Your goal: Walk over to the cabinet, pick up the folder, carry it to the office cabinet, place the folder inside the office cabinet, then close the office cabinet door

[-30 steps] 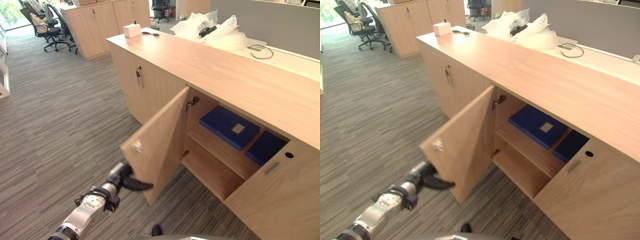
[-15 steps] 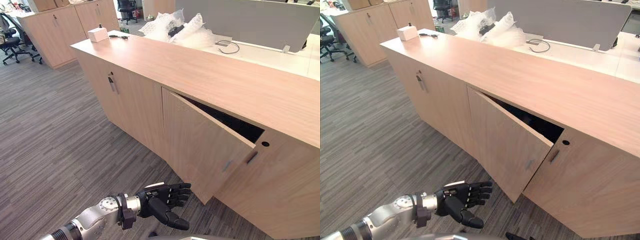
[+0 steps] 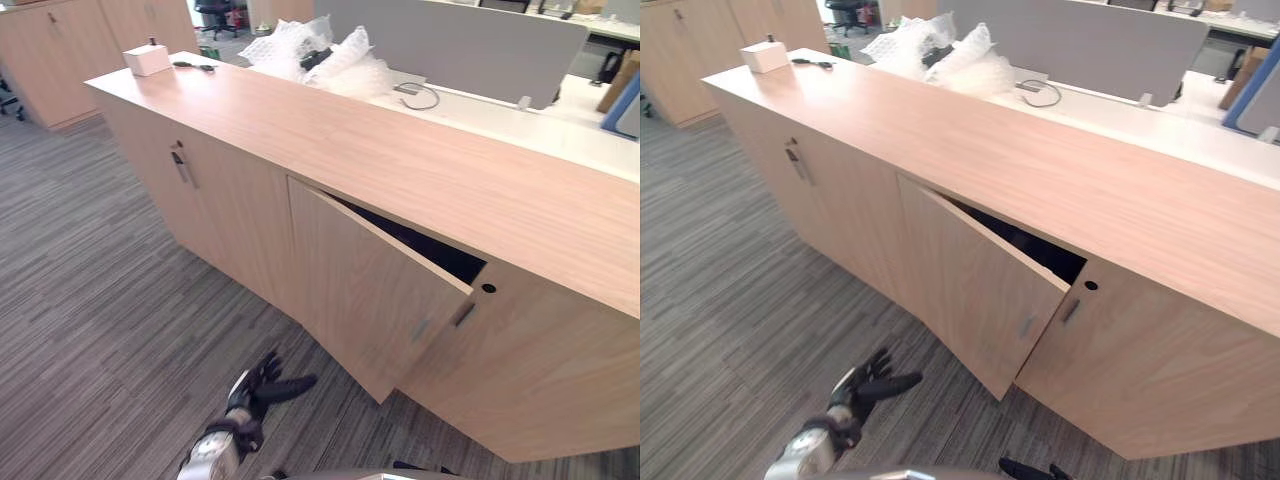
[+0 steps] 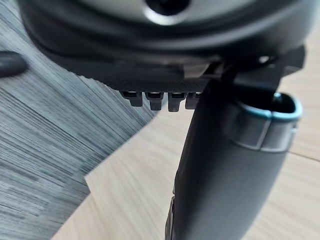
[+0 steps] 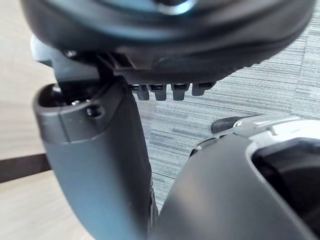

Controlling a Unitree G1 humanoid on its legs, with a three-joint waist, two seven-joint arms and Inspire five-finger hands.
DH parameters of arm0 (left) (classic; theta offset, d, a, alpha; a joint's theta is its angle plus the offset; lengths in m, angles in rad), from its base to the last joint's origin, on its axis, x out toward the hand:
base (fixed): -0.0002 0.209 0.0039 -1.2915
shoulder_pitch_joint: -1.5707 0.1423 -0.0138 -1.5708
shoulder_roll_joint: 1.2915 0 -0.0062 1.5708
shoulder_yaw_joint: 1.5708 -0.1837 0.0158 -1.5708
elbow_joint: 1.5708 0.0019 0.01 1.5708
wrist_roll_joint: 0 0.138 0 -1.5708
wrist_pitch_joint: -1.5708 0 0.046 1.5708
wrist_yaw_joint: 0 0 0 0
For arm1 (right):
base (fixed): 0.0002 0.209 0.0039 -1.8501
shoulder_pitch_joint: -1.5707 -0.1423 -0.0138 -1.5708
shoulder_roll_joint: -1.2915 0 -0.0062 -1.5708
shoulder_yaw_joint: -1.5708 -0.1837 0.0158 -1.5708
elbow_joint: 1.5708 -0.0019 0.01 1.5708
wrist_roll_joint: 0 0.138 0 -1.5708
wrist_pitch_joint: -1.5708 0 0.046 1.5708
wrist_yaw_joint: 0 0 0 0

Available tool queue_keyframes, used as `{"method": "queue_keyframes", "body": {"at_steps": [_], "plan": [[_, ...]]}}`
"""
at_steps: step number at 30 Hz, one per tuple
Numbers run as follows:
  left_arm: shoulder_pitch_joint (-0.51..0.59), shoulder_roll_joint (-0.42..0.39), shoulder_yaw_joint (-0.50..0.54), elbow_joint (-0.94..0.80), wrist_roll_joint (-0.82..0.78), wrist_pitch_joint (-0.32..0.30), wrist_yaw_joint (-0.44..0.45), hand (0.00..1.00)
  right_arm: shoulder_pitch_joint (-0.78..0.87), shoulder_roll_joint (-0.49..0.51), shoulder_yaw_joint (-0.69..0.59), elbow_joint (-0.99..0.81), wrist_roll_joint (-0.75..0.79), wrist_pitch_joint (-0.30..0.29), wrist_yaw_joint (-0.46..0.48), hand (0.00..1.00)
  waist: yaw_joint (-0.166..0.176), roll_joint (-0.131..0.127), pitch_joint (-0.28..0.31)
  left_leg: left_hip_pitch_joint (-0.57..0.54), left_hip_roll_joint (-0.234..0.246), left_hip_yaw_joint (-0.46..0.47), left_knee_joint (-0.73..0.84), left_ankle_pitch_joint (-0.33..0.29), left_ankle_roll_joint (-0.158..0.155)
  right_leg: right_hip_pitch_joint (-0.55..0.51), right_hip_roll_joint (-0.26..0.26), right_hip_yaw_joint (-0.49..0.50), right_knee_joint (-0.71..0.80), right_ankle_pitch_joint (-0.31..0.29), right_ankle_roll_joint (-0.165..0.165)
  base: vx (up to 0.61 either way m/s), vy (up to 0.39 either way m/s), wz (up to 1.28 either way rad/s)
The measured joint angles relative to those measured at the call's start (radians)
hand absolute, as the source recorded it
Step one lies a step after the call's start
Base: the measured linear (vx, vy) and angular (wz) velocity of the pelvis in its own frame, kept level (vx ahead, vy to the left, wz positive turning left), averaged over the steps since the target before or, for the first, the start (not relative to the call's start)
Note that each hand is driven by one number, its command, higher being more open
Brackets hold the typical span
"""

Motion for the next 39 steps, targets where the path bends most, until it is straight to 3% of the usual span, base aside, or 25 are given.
{"method": "queue_keyframes", "body": {"at_steps": [2, 4, 5, 6, 8, 11, 14, 17, 22, 28, 34, 36, 37, 38, 39], "plan": [[0.024, -0.026, 0.070, 0.053, 0.045, -0.001, 0.024, 1.00, 0.006, -0.003, -0.017, 0.001, 0.008, 0.002, -0.003, 1.00, 0.008, 0.011, 0.009, -0.027, 0.018, -0.064, 0.100, -0.005, 0.003, 0.000, 0.010, 0.049, 0.008, 0.001, -0.002, 0.01, 0.003, -0.76], [0.026, -0.049, 0.128, 0.123, 0.081, -0.003, 0.030, 1.00, 0.009, -0.001, -0.045, 0.001, 0.022, 0.001, -0.005, 1.00, 0.020, 0.025, 0.023, -0.045, 0.003, -0.184, 0.157, -0.022, -0.007, -0.002, 0.013, 0.105, 0.017, 0.003, -0.004, -0.02, 0.051, -0.81], [0.029, -0.078, 0.176, 0.169, 0.085, -0.003, 0.031, 1.00, 0.011, -0.006, -0.062, -0.002, 0.025, 0.002, -0.007, 1.00, 0.026, 0.050, 0.018, -0.028, -0.030, -0.318, 0.106, -0.056, -0.040, -0.025, 0.022, 0.148, 0.033, 0.003, -0.004, -0.04, 0.125, -0.93], [0.030, -0.106, 0.243, 0.201, 0.089, -0.003, 0.033, 1.00, 0.013, -0.012, -0.081, -0.011, 0.024, 0.004, -0.008, 1.00, 0.028, 0.074, 0.013, 0.022, -0.048, -0.440, 0.021, -0.076, -0.053, -0.057, 0.035, 0.182, 0.053, 0.004, -0.002, -0.03, 0.112, -0.92], [0.030, -0.126, 0.311, 0.226, 0.097, -0.004, 0.038, 1.00, 0.013, -0.010, -0.081, -0.023, 0.024, 0.006, -0.008, 1.00, 0.027, 0.076, 0.014, 0.059, -0.061, -0.497, -0.065, -0.075, -0.060, -0.086, 0.034, 0.210, 0.061, 0.011, 0.010, -0.04, 0.104, -0.54], [0.034, -0.157, 0.414, 0.242, 0.099, -0.008, 0.043, 1.00, 0.020, 0.008, -0.071, -0.026, 0.023, 0.006, -0.008, 1.00, 0.044, 0.049, 0.003, 0.094, -0.067, -0.429, -0.112, -0.060, -0.053, -0.088, 0.006, 0.260, 0.056, 0.025, 0.025, -0.08, 0.132, -0.46], [0.045, -0.158, 0.437, 0.261, 0.102, -0.018, 0.053, 1.00, 0.040, 0.016, -0.049, -0.029, 0.024, 0.003, -0.009, 1.00, 0.042, 0.030, -0.034, 0.146, -0.087, -0.395, -0.224, -0.005, -0.047, -0.091, -0.023, 0.279, 0.032, 0.039, 0.034, -0.04, 0.058, -0.29], [0.046, -0.175, 0.437, 0.267, 0.120, -0.026, 0.077, 1.00, 0.056, 0.013, -0.062, -0.028, 0.026, 0.000, -0.013, 1.00, 0.041, 0.041, -0.052, 0.179, -0.092, -0.388, -0.318, 0.045, -0.051, -0.094, -0.029, 0.278, 0.011, 0.053, 0.036, -0.01, 0.003, -0.02], [0.035, -0.197, 0.418, 0.282, 0.120, -0.030, 0.089, 1.00, 0.060, 0.012, -0.113, -0.023, 0.026, 0.006, -0.028, 1.00, 0.042, 0.055, -0.072, 0.208, -0.068, -0.381, -0.357, 0.060, -0.067, -0.091, -0.006, 0.278, 0.004, 0.057, 0.031, 0.03, -0.055, -0.05], [0.022, -0.173, 0.321, 0.281, 0.177, -0.039, 0.097, 1.00, 0.058, 0.030, -0.200, -0.022, 0.026, 0.019, -0.038, 1.00, 0.042, 0.058, -0.073, 0.225, -0.054, -0.364, -0.379, 0.062, -0.071, -0.093, 0.007, 0.284, 0.001, 0.062, 0.024, 0.01, -0.024, -0.09], [-0.006, -0.185, 0.311, 0.279, 0.204, -0.039, 0.100, 1.00, 0.029, 0.036, -0.225, -0.048, 0.020, 0.032, -0.039, 1.00, 0.045, 0.065, -0.041, 0.225, -0.052, -0.255, -0.373, 0.059, -0.064, -0.195, 0.012, 0.359, 0.095, 0.066, 0.028, -0.05, 0.030, -0.56], [-0.017, -0.188, 0.328, 0.275, 0.237, -0.041, 0.105, 1.00, 0.010, 0.041, -0.222, -0.067, 0.012, 0.035, -0.042, 1.00, 0.049, 0.071, -0.014, 0.216, -0.041, -0.174, -0.356, 0.054, -0.057, -0.271, -0.009, 0.272, 0.177, 0.053, 0.025, -0.14, 0.020, -0.96], [-0.017, -0.188, 0.341, 0.271, 0.252, -0.041, 0.106, 1.00, 0.010, 0.043, -0.222, -0.067, 0.010, 0.035, -0.042, 1.00, 0.047, 0.069, -0.010, 0.216, -0.046, -0.158, -0.353, 0.053, -0.055, -0.286, -0.031, 0.214, 0.202, 0.041, 0.011, -0.11, 0.026, -0.60], [-0.015, -0.190, 0.358, 0.270, 0.274, -0.041, 0.113, 1.00, 0.017, 0.049, -0.233, -0.072, 0.024, 0.030, -0.045, 1.00, 0.040, 0.063, -0.009, 0.222, -0.048, -0.142, -0.342, 0.045, -0.053, -0.298, -0.080, 0.119, 0.245, 0.030, 0.010, -0.08, 0.042, -0.40], [-0.013, -0.189, 0.360, 0.268, 0.275, -0.042, 0.117, 1.00, 0.021, 0.054, -0.235, -0.077, 0.024, 0.026, -0.048, 1.00, 0.041, 0.059, -0.011, 0.226, -0.048, -0.135, -0.337, 0.040, -0.057, -0.297, -0.097, 0.082, 0.251, 0.029, 0.019, -0.07, 0.039, -0.32]]}}
